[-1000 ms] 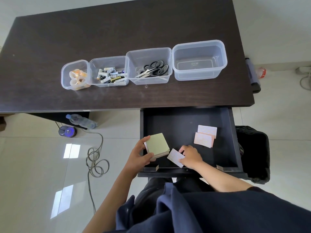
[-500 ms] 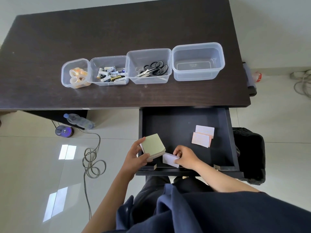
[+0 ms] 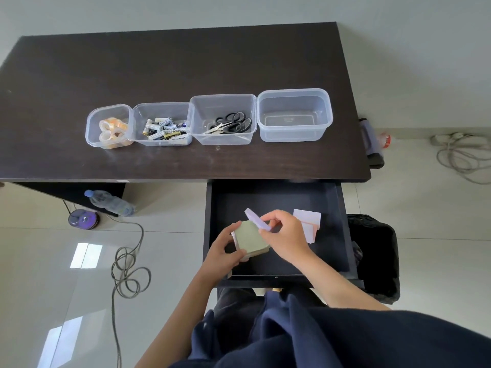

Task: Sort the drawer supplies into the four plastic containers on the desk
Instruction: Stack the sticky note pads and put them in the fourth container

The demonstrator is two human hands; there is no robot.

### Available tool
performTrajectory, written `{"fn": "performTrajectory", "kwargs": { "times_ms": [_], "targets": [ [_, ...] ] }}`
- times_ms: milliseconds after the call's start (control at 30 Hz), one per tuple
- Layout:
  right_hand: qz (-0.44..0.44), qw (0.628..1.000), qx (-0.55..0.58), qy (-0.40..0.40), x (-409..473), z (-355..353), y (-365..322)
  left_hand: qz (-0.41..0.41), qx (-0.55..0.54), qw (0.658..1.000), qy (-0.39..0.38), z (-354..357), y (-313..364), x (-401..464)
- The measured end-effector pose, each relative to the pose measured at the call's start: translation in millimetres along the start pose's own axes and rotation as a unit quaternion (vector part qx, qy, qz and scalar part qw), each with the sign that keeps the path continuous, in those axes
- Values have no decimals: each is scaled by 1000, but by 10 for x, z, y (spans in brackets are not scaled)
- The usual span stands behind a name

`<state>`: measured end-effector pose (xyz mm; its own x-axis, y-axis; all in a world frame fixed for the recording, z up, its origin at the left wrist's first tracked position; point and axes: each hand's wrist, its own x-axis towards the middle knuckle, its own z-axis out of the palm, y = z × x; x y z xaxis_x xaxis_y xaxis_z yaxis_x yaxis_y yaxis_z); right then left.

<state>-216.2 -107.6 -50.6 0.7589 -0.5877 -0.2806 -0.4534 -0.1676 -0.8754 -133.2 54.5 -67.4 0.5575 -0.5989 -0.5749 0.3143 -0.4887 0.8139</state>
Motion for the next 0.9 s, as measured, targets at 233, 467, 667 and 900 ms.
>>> {"fn": "performTrajectory", "kwargs": {
  "times_ms": [233,467,667,900],
  "targets": [
    [-62,995,-60,-39,22,96,47,49,-44,998,7,208,160,47],
    [-35,997,-70,-14,30,24,47,77,-38,996,6,226,158,73],
    [-11,997,-68,-19,28,-14,62,81,-48,995,21,218,169,73],
    [18,999,-43,-20,13,5,49,80,-57,995,25,178,172,28]
  ]
}}
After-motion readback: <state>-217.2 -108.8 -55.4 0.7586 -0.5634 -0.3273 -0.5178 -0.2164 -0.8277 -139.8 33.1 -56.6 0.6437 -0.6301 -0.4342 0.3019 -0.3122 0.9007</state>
